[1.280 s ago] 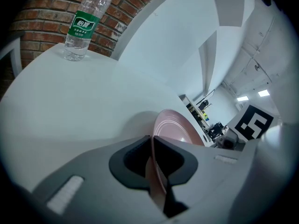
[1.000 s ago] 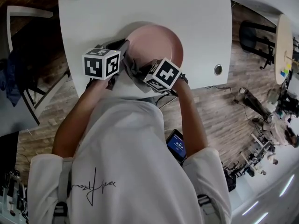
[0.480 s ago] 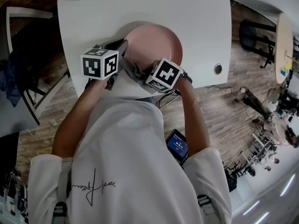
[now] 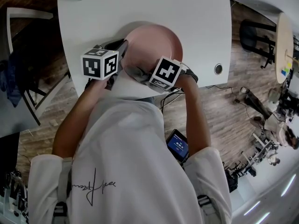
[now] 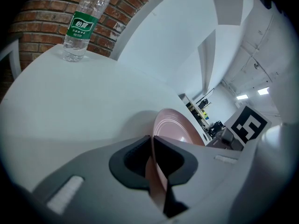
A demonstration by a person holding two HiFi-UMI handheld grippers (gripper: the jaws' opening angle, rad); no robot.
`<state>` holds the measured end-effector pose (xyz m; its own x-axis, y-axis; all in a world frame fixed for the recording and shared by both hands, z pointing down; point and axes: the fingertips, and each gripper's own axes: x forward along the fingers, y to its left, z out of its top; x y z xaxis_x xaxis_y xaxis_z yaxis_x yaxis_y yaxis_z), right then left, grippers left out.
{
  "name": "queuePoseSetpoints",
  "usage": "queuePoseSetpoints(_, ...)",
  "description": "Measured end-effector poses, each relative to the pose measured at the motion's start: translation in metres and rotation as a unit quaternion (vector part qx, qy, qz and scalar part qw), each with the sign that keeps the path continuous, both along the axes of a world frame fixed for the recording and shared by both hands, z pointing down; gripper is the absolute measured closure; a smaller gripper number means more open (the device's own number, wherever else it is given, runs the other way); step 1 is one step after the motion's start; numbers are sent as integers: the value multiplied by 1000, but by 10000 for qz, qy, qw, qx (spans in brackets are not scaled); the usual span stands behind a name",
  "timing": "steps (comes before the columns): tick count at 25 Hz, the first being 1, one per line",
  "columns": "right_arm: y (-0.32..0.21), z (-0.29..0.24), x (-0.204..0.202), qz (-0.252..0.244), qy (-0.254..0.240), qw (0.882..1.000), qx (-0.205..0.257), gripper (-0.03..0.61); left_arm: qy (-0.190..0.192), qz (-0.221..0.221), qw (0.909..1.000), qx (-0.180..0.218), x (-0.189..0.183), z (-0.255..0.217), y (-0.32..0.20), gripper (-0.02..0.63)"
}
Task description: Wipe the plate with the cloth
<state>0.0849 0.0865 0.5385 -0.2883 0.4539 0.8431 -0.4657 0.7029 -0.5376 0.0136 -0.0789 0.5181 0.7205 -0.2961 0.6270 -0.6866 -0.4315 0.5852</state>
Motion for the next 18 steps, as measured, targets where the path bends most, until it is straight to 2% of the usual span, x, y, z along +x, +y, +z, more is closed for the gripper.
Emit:
queuePoseSetpoints(7,-7,0,16,204,263,9994,93,555,-16,0,10000,6,-1,-1,1,572)
queuePoseSetpoints(18,-26,1,63,252,1083,9922,560,555,-72,19,10000,44,-1,-1,1,574)
